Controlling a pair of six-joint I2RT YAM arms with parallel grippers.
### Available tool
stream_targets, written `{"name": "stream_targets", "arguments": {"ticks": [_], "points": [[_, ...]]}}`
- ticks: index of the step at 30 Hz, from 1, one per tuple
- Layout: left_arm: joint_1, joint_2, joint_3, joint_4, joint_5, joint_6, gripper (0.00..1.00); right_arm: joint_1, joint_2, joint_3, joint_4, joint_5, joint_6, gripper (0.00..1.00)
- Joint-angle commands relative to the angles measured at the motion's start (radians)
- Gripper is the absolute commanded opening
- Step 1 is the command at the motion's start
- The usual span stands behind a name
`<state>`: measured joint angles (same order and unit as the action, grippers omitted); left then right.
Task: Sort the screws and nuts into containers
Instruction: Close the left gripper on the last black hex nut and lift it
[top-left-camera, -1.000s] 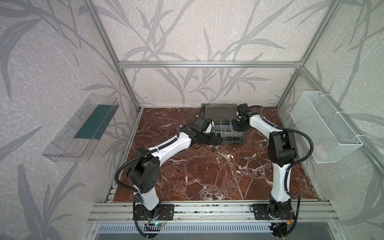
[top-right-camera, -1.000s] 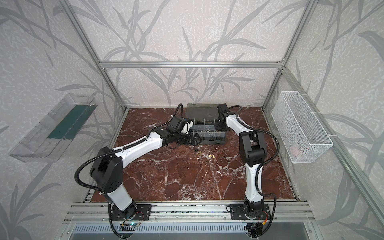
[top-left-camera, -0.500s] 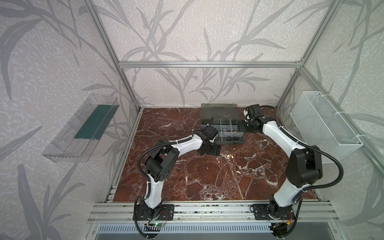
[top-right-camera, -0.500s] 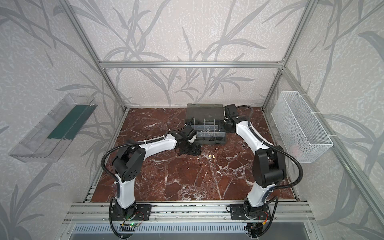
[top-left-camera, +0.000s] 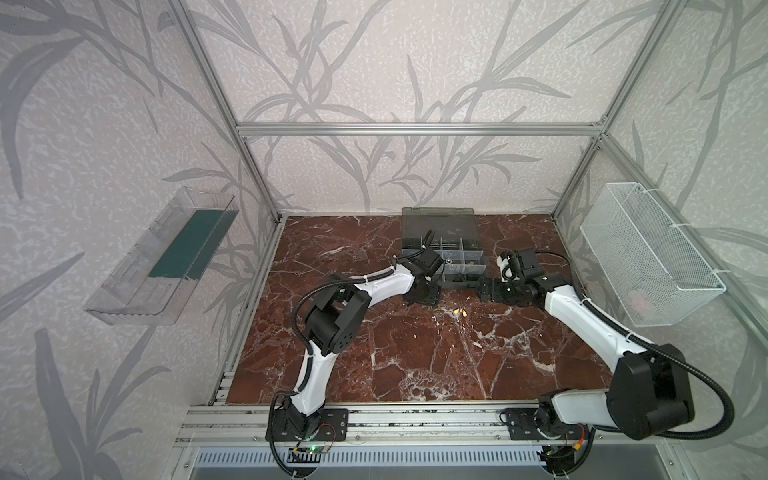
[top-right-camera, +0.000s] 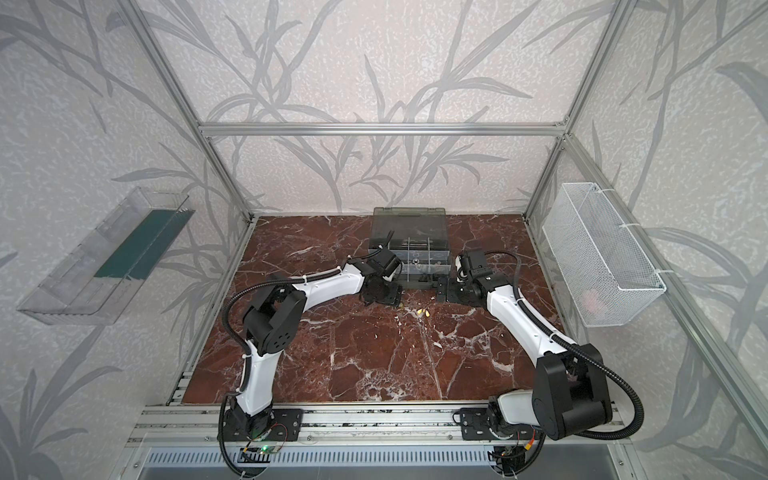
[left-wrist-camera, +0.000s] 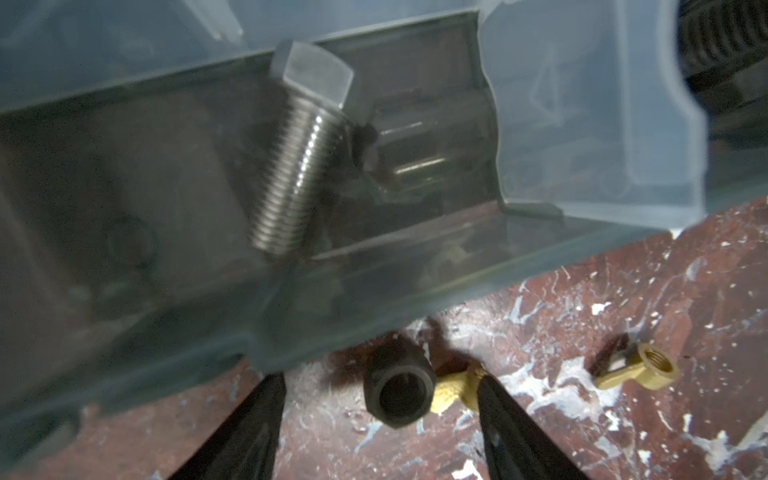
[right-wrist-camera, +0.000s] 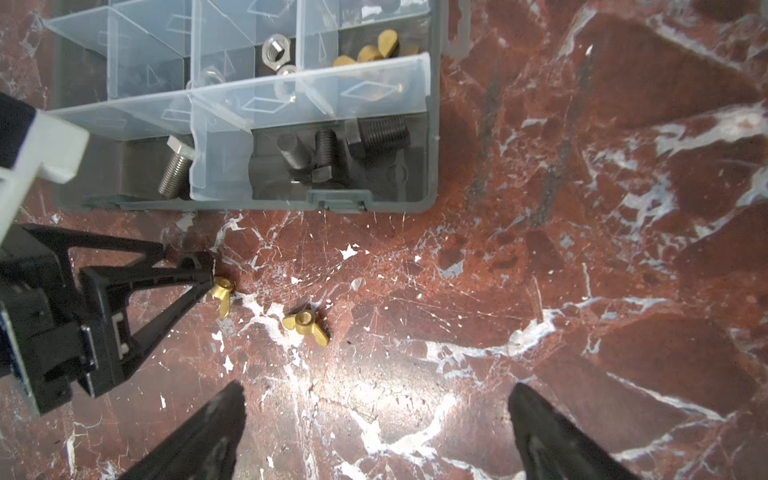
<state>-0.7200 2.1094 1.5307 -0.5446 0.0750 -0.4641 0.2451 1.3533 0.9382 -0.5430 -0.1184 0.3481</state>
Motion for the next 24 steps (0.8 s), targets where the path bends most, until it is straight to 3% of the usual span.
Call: {"name": "stream_targets", "arguments": {"ticks": [1, 7, 18, 24], "points": [[-0.01, 0.035, 0.017, -0.02, -0.04, -0.005, 0.68, 0.003, -0.038, -0.007, 0.026, -0.018, 0.011, 0.99], [-0.018, 0.043, 0.014, -0.006, -0.04, -0.01, 0.46, 0.013, -0.028, -0.035, 0.043, -0.028, 0.02, 0.99], [-0.038, 0.027, -0.053, 0.005, -0.049, -0.008, 0.4, 0.025, -0.013, -0.055, 0.061, -0.028, 0.033, 0.99], [-0.038, 0.033, -0.053, 0.005, -0.067, 0.003, 0.2, 0.028, -0.026, -0.067, 0.067, -0.04, 0.048, 1.0]]}}
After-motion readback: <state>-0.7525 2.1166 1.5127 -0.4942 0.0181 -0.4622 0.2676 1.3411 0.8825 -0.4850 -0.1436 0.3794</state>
